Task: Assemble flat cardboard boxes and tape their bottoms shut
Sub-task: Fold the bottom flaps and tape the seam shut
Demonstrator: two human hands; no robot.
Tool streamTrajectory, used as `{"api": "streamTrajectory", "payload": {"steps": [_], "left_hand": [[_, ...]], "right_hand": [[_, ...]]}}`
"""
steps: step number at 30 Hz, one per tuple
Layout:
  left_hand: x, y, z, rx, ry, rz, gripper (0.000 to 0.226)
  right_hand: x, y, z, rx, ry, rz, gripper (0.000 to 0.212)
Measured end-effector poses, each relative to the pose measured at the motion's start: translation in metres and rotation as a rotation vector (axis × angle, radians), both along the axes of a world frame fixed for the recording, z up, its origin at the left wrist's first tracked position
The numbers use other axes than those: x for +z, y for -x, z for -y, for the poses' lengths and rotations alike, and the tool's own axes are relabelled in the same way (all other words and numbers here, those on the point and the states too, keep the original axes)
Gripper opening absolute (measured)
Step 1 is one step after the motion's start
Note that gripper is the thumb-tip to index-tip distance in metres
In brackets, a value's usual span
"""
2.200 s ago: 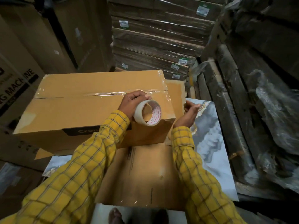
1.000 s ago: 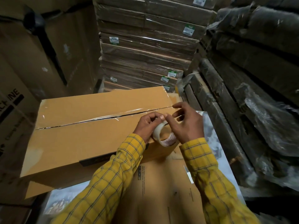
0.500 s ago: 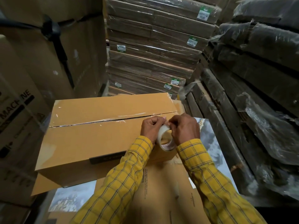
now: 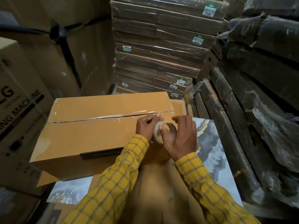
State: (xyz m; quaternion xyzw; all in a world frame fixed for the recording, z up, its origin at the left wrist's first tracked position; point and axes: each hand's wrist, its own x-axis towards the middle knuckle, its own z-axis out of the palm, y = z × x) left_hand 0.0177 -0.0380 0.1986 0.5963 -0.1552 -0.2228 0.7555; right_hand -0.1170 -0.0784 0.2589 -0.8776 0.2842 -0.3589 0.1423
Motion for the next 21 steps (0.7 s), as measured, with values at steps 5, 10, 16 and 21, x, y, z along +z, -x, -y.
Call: {"api": "streamTrajectory", "payload": {"steps": [5,10,16,21], "left_hand": [[-0.002,0.010,0.015,0.074,-0.073,0.002,0.028],[-0.012,0.009,0.022,0.054,-0.278,0.315,0.034],[-0.017,0.024,0.032,-0.225,-0.513,0.817,0.056],[-0.007,0.039,0.048,-0.505,-0.826,1.145,0.110]], "right_hand": [[-0.042,0.019,-0.003,0.174,0.109,-0.225,0.020],[-0.046,0.038,0.036,0.162,0.083,-0.099,0.023],[-0.068,0.072,0.114,0.067,0.050,-0.124,0.021],[-0.128,0.096,0.172,-0.063,-0.139,-0.416,0.025]]}}
